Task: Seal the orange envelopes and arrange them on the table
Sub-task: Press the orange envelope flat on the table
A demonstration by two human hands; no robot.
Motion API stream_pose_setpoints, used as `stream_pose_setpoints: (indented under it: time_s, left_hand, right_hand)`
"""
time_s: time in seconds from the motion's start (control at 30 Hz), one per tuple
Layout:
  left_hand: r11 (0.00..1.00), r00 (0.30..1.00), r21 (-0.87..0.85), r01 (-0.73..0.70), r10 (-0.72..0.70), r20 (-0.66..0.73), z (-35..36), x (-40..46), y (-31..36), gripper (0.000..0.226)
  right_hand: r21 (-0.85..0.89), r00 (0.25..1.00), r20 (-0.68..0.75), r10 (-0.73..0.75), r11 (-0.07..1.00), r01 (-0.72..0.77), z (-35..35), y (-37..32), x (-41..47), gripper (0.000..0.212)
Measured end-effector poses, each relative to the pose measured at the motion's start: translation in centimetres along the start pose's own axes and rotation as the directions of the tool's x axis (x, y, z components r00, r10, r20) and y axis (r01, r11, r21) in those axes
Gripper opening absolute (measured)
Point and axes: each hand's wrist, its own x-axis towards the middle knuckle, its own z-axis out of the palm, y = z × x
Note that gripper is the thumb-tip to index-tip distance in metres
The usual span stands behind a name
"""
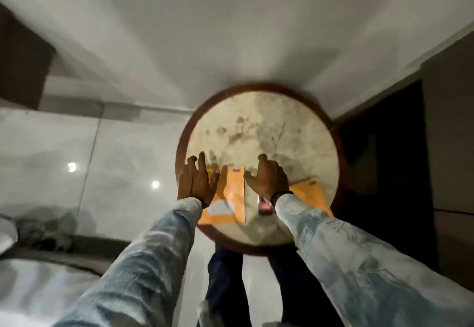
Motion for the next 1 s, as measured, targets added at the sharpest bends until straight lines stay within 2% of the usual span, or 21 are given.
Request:
stream_pose_setpoints:
  time_s: [0.07,0.17,0.3,0.37,0.47,0.6,0.67,0.8,1.0]
  left_hand:
    - [0.991,0.987,0.004,0.136,-0.136,0.088,3.9,0.5,-1.3,0.070]
    - [0.968,0.966,-0.018,0.250,-0.248,0.078,8.7,0.1,-2.1,0.054]
    - [0.909,0.914,-0.100,0.405,-0.406,0.002,9.9,1.7,-1.5,0.046]
    - [0.909,0.918,-0.156,0.387,-0.395,-0.023,9.3,3.2,-1.6,0.055]
    - [0.921,0.946,-0.239,0.309,-0.323,-0.018,7.5,7.3,-1.3,0.071]
    - [0.960,0.978,-0.246,0.133,-0.167,-0.125,4.5,14.9,1.5,0.074]
    - [0.966,0.978,-0.245,0.086,-0.128,-0.162,3.3,18.4,3.2,0.076]
    - [0.974,0.971,-0.176,0.140,-0.170,-0.170,3.2,22.4,5.6,0.079]
    - [0.977,0.960,-0.121,0.176,-0.198,-0.200,4.2,22.1,6.1,0.075]
  right_hand:
    - [-0.010,0.996,0.057,0.072,0.997,-0.071,4.5,0.6,1.2,0.059]
    - [0.041,0.984,0.109,0.142,0.988,-0.147,10.3,1.8,1.2,0.057]
    - [0.152,0.965,0.007,0.261,0.954,-0.259,13.5,1.7,2.5,0.064]
    - [0.272,0.941,-0.012,0.338,0.907,-0.322,13.6,1.5,3.5,0.067]
    - [0.413,0.923,-0.019,0.385,0.844,-0.344,12.2,1.0,6.5,0.059]
    - [0.546,0.919,-0.090,0.383,0.791,-0.276,8.1,-0.3,12.7,0.044]
    - [0.560,0.917,-0.147,0.371,0.795,-0.232,5.7,-0.9,16.0,0.040]
    - [0.523,0.917,-0.211,0.338,0.832,-0.186,2.5,-1.4,20.4,0.041]
    - [0.513,0.921,-0.242,0.306,0.846,-0.147,1.6,0.0,21.0,0.033]
